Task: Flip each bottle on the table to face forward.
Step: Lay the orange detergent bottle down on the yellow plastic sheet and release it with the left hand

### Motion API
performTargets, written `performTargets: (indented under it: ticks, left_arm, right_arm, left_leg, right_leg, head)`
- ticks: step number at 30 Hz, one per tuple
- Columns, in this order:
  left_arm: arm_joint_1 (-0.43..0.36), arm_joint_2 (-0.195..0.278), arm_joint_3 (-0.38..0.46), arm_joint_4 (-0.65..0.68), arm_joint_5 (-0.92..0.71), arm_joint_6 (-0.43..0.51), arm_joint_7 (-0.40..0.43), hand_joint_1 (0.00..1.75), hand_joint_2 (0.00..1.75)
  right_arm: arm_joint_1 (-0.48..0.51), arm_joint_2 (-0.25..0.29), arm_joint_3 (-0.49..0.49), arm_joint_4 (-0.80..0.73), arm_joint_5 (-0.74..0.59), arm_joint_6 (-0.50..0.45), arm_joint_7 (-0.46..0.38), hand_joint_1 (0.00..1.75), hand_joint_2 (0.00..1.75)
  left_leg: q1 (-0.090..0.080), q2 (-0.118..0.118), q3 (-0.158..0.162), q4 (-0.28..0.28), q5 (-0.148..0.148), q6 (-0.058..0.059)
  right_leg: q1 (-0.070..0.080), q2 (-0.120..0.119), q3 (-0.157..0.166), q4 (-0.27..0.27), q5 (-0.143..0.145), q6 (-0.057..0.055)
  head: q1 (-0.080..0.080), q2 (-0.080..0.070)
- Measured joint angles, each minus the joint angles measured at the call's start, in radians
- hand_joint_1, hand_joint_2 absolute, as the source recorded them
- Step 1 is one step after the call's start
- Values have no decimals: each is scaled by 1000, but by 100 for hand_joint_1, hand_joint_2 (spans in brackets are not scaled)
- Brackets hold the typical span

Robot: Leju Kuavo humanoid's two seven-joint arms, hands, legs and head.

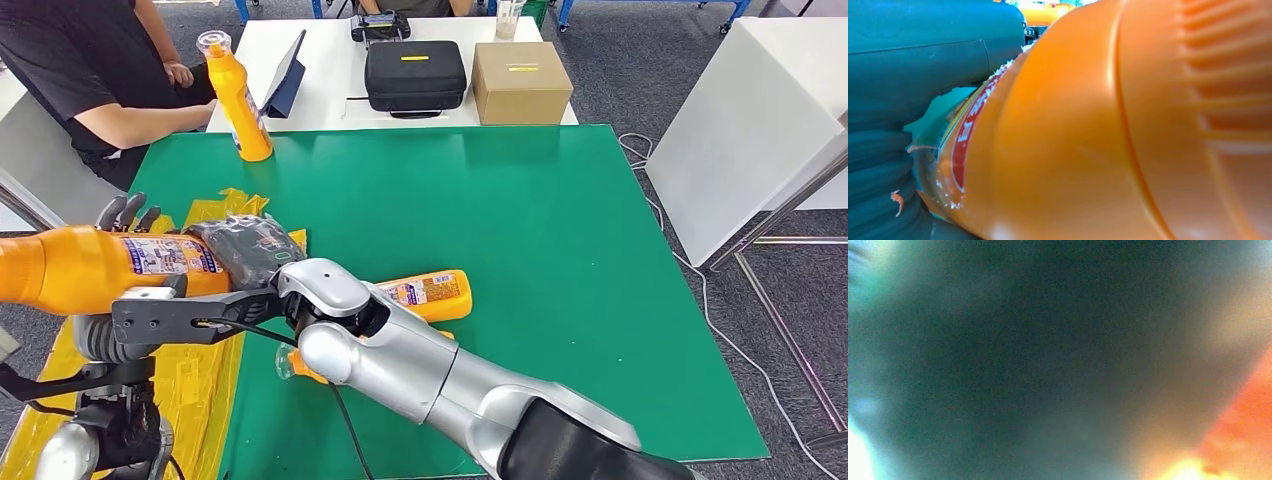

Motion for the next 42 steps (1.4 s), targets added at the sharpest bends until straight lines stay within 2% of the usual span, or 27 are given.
performTargets:
  ticks: [17, 26, 30, 31, 34, 35, 42]
  left_arm:
    - [-26, -1, -9, 15, 9, -1, 0, 175, 175]
    - [-28, -17, -9, 15, -1, 9, 19, 175, 175]
    - [-18, -25, -9, 32, 10, 2, 2, 175, 175]
    - [-12, -27, -9, 41, 14, -2, -6, 175, 175]
    - [-1, -31, -9, 62, 19, -10, -20, 175, 175]
    - [-1, -32, -8, 66, 20, -12, -20, 175, 175]
    - [-9, -31, -9, 99, 20, -24, -24, 175, 175]
  right_arm:
    - [5, -6, -2, 0, 6, 0, 1, 175, 175]
    - [10, -18, -4, 0, -1, 0, -1, 175, 175]
    - [33, -33, -23, 13, -20, 0, -31, 175, 175]
    - [41, -35, -28, 20, -22, -1, -43, 163, 175]
    - [59, -39, -38, 37, -24, -6, -59, 32, 44]
    - [63, -41, -41, 39, -23, -9, -61, 0, 0]
    - [97, -87, -94, 19, -12, -11, -47, 0, 0]
  left_leg:
    - [0, 1, 0, 0, 0, 0]
    - [0, 1, 0, 0, 0, 0]
    - [0, 1, 0, 0, 0, 0]
    - [0, 1, -1, 0, 0, 0]
    - [0, 0, -1, 0, 0, 0]
    - [0, 0, -1, 0, 0, 0]
    - [0, 0, -1, 0, 0, 0]
  right_leg:
    - [0, 1, 0, 0, 0, 0]
    - [0, 1, -1, 0, 0, 0]
    - [0, 1, -1, 0, 0, 0]
    - [0, 1, -1, 0, 0, 0]
    - [0, 1, -1, 0, 0, 0]
    - [0, 1, -1, 0, 0, 0]
    - [0, 1, -1, 0, 0, 0]
  head:
    - [0, 0]
    - [0, 0]
    - [0, 0]
    - [0, 0]
    - [0, 0]
    - [0, 0]
    - [0, 0]
